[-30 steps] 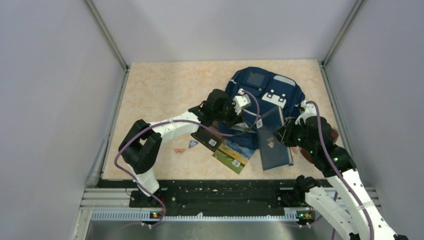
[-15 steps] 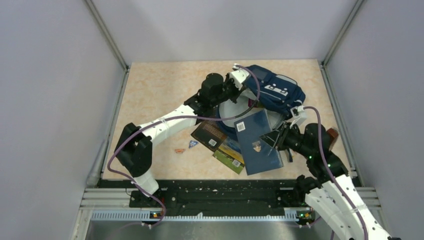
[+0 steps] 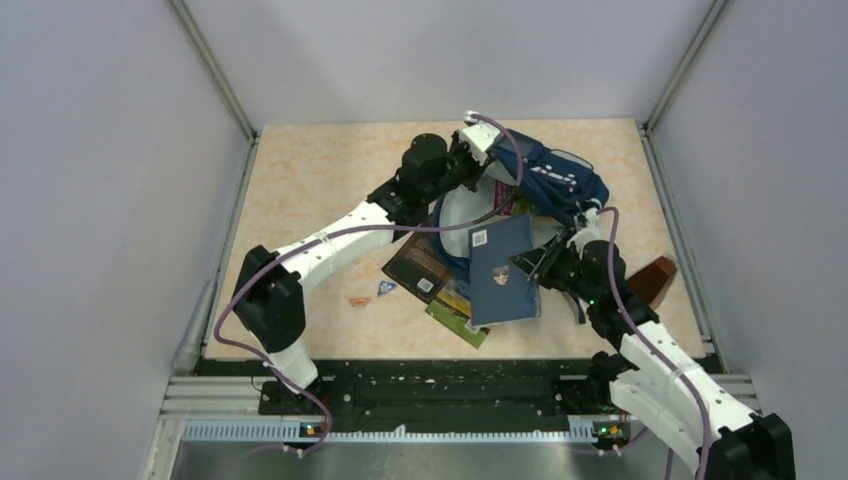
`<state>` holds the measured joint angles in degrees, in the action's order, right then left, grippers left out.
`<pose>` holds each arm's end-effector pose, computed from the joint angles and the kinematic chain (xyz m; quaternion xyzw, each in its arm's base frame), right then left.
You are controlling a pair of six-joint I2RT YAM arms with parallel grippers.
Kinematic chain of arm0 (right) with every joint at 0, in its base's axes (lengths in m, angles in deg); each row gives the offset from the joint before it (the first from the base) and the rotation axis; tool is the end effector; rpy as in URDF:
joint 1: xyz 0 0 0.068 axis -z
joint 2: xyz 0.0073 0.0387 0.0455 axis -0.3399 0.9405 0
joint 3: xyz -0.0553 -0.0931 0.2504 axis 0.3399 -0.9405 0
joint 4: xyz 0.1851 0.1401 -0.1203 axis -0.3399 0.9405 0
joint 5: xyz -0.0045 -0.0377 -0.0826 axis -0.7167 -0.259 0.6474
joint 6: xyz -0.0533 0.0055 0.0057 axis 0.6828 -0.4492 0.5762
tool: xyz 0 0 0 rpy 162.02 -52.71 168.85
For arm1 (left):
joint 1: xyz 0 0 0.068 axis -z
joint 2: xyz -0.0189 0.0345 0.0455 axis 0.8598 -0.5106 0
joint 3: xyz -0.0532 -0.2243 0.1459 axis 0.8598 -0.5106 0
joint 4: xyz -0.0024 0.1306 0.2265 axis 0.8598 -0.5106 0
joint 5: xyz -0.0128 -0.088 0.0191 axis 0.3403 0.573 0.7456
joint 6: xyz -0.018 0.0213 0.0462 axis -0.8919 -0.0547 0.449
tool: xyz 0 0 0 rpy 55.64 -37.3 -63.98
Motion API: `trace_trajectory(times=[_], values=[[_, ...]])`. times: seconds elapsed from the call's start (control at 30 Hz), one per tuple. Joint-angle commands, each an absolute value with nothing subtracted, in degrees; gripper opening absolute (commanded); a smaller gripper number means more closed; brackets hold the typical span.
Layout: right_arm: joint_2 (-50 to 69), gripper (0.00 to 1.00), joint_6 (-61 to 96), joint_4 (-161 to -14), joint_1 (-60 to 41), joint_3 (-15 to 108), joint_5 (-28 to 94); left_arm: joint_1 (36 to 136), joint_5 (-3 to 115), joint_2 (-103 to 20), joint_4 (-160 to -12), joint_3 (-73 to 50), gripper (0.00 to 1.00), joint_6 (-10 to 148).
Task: Pack the student bag
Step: Place the book in the student bag.
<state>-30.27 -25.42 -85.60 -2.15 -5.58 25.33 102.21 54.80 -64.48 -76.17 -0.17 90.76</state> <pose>0.1586 0.0745 0.2338 0.1197 0.8068 0.4229 0.3949 0.3033 -0.2882 0.3665 0.3603 0.6267 -0.2385 0.6485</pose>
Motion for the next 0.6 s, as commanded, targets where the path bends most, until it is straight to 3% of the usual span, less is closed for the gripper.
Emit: trace_trajectory(times=[0.0, 0.23, 0.57], values=[[-29.52, 0.00, -34.77, -104.44, -2.73, -4.17, 36.82, 101.92, 50.87, -60.56, -66.34, 4.75, 0.00, 93.29], [-22.87, 0.00, -38.18, -112.23, -2.63, -3.83, 53.73, 101.84, 48.19, -55.27, -66.94, 0.98, 0.00, 95.67], [-5.29, 0.00, -38.95, -125.66, -2.54, 3.45, 56.52, 101.84, 45.58, -45.15, -68.82, -7.75, 0.00, 95.46]])
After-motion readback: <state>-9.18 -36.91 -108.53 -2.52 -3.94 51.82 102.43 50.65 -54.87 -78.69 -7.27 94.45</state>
